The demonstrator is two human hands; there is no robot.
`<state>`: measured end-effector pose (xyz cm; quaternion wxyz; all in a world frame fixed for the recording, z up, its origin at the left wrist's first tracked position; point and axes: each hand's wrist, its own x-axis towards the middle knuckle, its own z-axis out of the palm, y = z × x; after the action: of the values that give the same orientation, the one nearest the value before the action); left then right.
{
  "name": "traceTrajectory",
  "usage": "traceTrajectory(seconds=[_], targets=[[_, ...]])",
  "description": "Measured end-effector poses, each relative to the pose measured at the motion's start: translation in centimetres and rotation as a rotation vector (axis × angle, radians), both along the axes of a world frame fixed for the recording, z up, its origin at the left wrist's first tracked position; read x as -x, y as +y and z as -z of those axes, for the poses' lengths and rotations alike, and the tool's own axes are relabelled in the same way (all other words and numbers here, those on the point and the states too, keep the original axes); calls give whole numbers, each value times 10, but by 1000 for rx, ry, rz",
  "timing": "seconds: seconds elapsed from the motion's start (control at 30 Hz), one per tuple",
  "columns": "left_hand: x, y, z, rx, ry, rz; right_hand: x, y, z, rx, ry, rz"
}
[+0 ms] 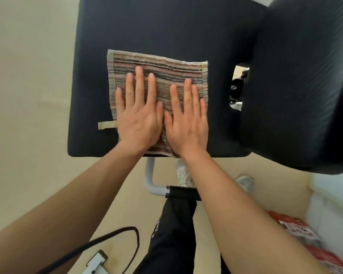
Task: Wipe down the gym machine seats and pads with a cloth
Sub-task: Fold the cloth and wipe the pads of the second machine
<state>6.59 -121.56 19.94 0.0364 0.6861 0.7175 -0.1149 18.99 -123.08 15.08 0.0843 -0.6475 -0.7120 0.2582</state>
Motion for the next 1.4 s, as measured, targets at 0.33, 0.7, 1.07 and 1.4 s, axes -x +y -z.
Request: traceTrajectory(seconds=[0.33, 0.7, 1.07, 1.4], targets=[[-14, -62, 7, 215, -65, 499, -23, -99, -2, 245, -110, 190], [-47, 70, 10, -20, -111, -314, -36, 129, -9, 65, -120, -250], [-55, 179, 20, -51, -82, -110, -50, 215, -7, 89, -97, -92], [37, 293, -13, -218, -34, -92, 24, 338, -49, -68, 113, -458]])
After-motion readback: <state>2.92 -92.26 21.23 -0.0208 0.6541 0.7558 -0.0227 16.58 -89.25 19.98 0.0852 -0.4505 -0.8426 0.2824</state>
